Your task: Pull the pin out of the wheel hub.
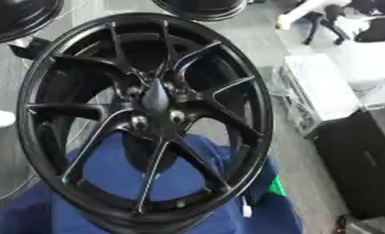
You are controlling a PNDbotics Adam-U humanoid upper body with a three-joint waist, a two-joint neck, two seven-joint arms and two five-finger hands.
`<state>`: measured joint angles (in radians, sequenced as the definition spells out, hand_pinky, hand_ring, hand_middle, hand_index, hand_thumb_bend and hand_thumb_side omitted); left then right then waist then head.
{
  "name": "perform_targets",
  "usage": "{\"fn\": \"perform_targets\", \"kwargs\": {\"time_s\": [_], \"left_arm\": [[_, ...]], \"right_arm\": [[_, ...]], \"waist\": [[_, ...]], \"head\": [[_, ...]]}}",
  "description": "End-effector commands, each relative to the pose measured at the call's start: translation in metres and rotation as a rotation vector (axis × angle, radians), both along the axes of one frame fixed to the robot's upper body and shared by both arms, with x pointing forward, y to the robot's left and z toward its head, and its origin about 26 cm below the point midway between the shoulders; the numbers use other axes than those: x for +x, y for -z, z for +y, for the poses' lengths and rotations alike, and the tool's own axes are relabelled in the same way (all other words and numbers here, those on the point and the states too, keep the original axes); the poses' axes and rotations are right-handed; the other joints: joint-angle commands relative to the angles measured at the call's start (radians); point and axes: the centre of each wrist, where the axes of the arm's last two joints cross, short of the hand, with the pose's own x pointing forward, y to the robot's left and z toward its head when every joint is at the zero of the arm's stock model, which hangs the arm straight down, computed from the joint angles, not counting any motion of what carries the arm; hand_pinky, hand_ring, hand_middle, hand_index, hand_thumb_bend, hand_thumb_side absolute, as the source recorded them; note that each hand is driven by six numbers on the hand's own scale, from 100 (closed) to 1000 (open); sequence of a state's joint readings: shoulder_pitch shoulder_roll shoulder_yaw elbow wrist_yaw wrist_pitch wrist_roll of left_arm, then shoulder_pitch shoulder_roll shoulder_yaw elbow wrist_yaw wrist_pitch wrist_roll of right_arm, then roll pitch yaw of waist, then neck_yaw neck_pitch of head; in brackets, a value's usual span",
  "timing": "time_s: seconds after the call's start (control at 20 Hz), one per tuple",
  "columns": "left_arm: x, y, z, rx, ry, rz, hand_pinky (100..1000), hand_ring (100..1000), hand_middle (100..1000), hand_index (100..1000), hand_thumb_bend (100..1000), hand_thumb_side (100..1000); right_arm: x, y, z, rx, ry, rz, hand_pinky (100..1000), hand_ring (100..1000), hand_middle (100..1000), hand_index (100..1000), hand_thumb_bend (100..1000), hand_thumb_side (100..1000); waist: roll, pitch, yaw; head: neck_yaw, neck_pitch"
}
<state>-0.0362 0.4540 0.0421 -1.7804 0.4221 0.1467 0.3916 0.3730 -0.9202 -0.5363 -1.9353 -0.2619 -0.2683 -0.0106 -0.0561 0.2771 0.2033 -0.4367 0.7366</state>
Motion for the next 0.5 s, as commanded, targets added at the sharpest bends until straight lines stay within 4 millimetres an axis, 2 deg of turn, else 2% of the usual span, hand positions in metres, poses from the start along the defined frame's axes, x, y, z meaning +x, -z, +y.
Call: {"fn": "perform_targets", "kwargs": {"time_s": [0.05, 0.1, 0.2, 0.25, 0.35, 0.4, 0.45, 0.5], "left_arm": [[0.0, -0.008, 0.001, 0.009, -0.003, -0.032, 718, 813, 746, 768, 100, 786], [0.0, -0.008, 0.0, 0.006, -0.002, -0.036, 718, 813, 747, 769, 100, 784], [0.0, -0.009, -0.002, 0.001, -0.001, -0.043, 719, 814, 747, 769, 100, 781], [0.0, -0.009, -0.003, -0.001, -0.001, -0.047, 718, 814, 747, 769, 100, 779], [0.0, -0.009, -0.004, -0.002, 0.001, -0.05, 718, 814, 747, 769, 100, 779], [0.0, -0.009, -0.004, -0.002, 0.002, -0.051, 718, 814, 747, 769, 100, 778], [0.0, -0.01, -0.005, -0.004, -0.001, -0.054, 718, 822, 747, 769, 100, 774], [0.0, -0.01, -0.005, -0.006, -0.003, -0.056, 718, 823, 748, 769, 100, 774]], "right_arm": [[-0.022, 0.019, 0.004, 0.011, 0.112, -0.118, 805, 461, 171, 286, 100, 146], [-0.029, 0.033, 0.004, 0.017, 0.144, -0.138, 818, 477, 195, 310, 100, 140], [-0.04, 0.06, 0.009, 0.005, 0.185, -0.157, 890, 585, 377, 497, 100, 100], [-0.043, 0.073, 0.013, -0.024, 0.192, -0.154, 921, 661, 512, 635, 100, 100], [-0.046, 0.089, 0.021, -0.086, 0.194, -0.143, 921, 661, 512, 635, 100, 100], [-0.046, 0.093, 0.023, -0.103, 0.197, -0.141, 939, 720, 617, 747, 100, 100], [-0.052, 0.103, 0.026, -0.136, 0.216, -0.103, 992, 868, 884, 965, 100, 810], [-0.057, 0.115, 0.031, -0.187, 0.248, -0.045, 998, 872, 892, 969, 100, 812]], "waist": [[0.014, -0.019, -0.003], [0.02, -0.019, -0.005], [0.032, -0.016, -0.007], [0.037, -0.015, -0.007], [0.041, -0.014, -0.006], [0.042, -0.014, -0.006], [0.046, -0.013, -0.009], [0.05, -0.014, -0.011]], "head": [[0.017, -0.01], [0.023, -0.011], [0.035, -0.013], [0.039, -0.014], [0.041, -0.015], [0.041, -0.015], [0.047, -0.016], [0.051, -0.016]]}}
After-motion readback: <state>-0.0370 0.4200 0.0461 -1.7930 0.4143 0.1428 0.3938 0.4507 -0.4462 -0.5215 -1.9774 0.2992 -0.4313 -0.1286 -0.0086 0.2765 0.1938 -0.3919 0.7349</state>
